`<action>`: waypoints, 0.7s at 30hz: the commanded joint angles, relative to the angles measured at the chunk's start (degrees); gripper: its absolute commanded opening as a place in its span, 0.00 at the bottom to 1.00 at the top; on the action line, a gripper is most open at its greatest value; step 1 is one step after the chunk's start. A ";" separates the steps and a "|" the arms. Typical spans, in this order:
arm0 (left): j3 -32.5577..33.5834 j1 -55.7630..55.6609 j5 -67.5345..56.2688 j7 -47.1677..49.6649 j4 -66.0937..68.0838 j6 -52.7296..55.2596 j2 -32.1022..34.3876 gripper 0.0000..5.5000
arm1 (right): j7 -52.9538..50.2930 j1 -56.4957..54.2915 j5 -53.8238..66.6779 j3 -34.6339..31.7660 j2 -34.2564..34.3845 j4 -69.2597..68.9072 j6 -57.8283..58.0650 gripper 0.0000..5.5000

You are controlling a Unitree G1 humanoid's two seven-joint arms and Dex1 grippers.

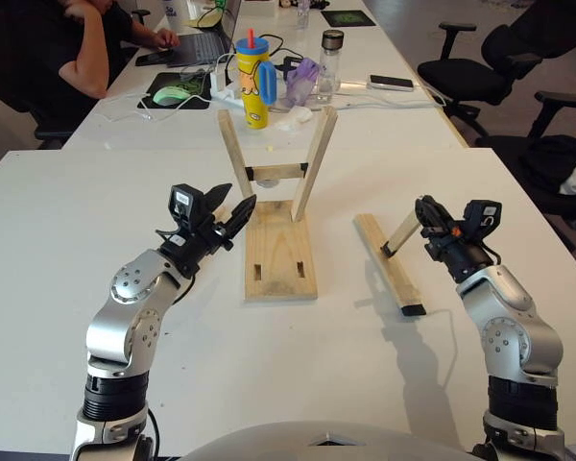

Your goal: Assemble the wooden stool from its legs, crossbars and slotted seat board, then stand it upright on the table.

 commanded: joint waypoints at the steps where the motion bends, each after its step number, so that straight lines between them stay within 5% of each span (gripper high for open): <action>1: -1.02 0.33 1.18 -0.16 -0.44 -0.51 0.76 0.49 | 0.63 0.30 -1.23 0.08 0.92 1.11 -1.83 0.07; 21: -2.23 -0.10 1.83 -0.19 0.22 -1.39 1.09 0.49 | 0.86 1.31 -5.75 1.30 2.94 2.84 -5.22 0.07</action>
